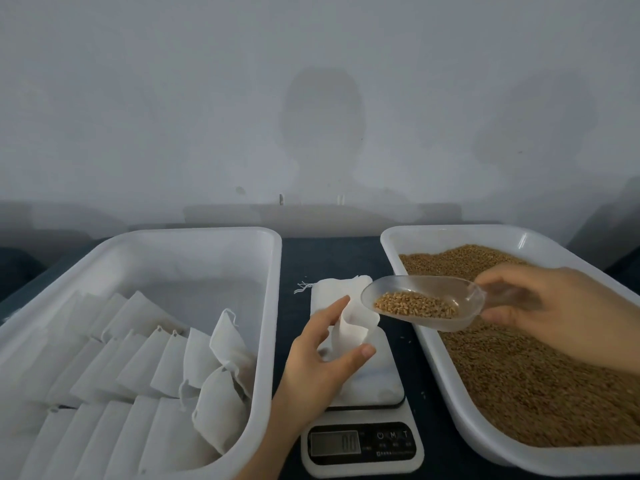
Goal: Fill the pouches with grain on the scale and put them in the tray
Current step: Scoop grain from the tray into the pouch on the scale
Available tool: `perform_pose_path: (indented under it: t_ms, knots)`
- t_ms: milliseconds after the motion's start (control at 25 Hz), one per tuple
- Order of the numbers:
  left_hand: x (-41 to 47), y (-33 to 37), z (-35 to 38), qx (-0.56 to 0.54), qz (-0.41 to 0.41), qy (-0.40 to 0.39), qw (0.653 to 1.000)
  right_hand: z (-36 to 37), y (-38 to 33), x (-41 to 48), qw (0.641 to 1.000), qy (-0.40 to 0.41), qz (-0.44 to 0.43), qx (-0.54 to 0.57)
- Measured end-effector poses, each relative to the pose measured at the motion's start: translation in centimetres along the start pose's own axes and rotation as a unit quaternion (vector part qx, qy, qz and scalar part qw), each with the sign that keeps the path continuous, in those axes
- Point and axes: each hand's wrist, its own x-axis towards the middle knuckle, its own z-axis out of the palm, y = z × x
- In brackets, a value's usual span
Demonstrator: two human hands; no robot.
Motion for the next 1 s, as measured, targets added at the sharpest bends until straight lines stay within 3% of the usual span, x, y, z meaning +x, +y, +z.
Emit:
perform_pose_path:
  t_ms: [320,640,1000]
  knots:
    - [-0.2,0.3,0.1,-0.004,0.018,-0.006,1.0,-0.9,-1.3,1.4,0.984,0.043,-0.063,-0.163]
    - [-0.1,0.6,0.4,-0.009,0.027,0.02,0.999,0.5,-2.1,2.4,0.975,0.064,-0.082,-0.194]
    - [-0.4,0.4,0.1,-0.066,0.052,-0.023,0.996,1.1,-1.3,3.0,0.976,0.083,-0.064,-0.193]
